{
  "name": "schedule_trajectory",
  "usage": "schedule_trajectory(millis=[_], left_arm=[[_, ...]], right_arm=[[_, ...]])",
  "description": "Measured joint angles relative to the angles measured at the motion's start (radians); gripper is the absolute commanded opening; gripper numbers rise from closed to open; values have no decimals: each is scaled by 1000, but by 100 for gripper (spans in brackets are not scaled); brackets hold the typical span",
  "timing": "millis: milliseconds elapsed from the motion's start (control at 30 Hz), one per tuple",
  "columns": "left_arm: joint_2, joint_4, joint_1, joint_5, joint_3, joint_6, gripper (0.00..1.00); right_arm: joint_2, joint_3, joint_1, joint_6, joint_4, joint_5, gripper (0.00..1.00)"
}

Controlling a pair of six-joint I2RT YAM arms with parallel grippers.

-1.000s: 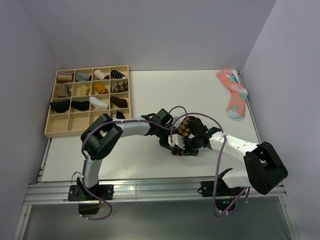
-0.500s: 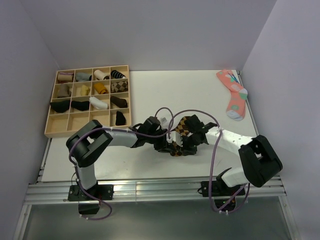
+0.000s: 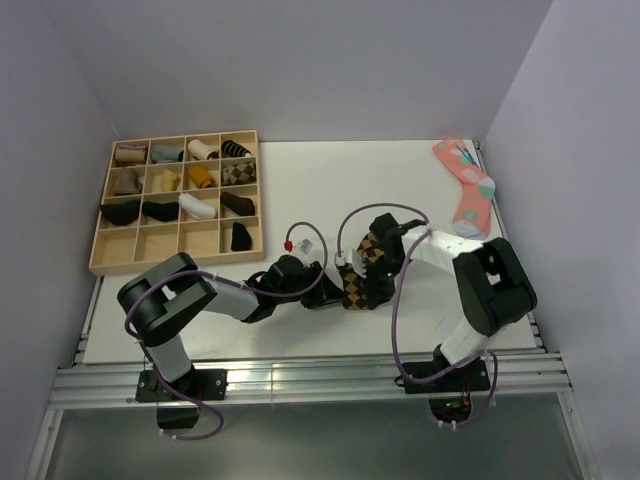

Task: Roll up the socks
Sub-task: Roll the sock at the center of the board.

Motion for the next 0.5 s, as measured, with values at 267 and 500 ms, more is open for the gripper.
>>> schedule_trajectory(millis=[267,500], left_arm=[[-15,146,-43,-153,-64,108,41],[-55,254,-130,-273,-72,380,43]], right_arm=[[203,167,-109,-69,-217,-82,6],[328,252,-134,-92,-348,-126,6]])
